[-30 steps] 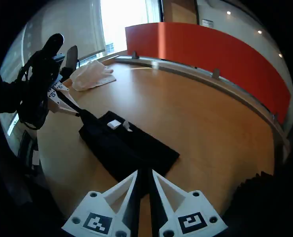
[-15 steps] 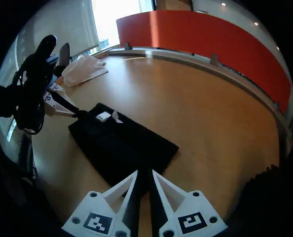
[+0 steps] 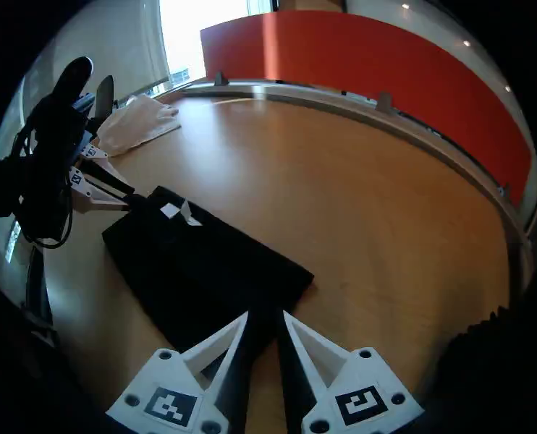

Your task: Fold towel

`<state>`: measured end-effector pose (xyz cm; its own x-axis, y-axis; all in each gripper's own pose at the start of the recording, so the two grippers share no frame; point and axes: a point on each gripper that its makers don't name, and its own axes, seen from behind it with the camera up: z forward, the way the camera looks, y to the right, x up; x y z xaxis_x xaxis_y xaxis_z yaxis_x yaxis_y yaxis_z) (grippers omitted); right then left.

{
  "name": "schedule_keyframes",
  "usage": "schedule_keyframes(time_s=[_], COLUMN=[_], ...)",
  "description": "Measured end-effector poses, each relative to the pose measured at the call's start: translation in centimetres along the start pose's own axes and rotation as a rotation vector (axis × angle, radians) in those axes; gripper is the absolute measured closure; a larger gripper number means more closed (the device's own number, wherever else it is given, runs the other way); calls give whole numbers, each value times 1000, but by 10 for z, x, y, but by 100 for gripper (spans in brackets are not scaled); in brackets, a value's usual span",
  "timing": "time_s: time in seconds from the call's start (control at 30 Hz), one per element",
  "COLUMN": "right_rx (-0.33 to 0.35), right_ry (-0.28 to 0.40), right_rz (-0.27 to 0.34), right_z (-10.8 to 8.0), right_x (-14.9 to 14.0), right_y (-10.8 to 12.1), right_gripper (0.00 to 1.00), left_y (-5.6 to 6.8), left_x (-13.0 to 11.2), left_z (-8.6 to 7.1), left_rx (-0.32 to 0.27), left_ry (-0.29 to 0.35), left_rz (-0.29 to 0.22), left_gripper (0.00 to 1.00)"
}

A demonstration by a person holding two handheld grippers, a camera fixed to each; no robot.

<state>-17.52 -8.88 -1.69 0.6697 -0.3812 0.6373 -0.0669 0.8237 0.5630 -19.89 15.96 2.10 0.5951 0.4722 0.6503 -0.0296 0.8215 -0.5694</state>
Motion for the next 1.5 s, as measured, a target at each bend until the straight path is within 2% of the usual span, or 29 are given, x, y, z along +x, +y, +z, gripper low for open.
schedule_keyframes(time_s=[0.13, 0.4, 0.47, 0.53, 0.67, 0.73, 0.87, 0.93, 1.17, 1.5], right_rx=[-16, -48, -55, -61, -77, -86, -96, -92, -87, -81], right_ry=[2, 3, 5, 10, 18, 22, 29, 35, 47, 54], right_rz=[2, -2, -2, -3, -6, -8, -9, -8, 1, 19], right_z=[3, 10, 11, 11, 10, 9, 4, 2, -9, -26], right_x=[4, 10, 12, 14, 16, 17, 17, 17, 13, -4], right_y=[7, 21, 23, 25, 27, 29, 28, 26, 19, 0], right_gripper=[73, 70, 68, 62, 59, 54, 22, 19, 19, 19], left_y=[-7, -20, -23, -26, -31, -34, -37, -37, -32, -12], left_x=[6, 15, 17, 19, 21, 20, 16, 13, 1, -21], left_z=[2, 6, 6, 5, 1, 0, -3, -5, -13, -33], left_rx=[27, 72, 83, 93, 99, 101, 111, 110, 100, 77], left_ry=[6, 10, 9, 12, 14, 13, 11, 11, 13, 17], left_rz=[17, 37, 39, 36, 18, 8, -5, -12, -42, -92], left_gripper=[48, 34, 34, 27, 13, 8, 7, 7, 7, 7])
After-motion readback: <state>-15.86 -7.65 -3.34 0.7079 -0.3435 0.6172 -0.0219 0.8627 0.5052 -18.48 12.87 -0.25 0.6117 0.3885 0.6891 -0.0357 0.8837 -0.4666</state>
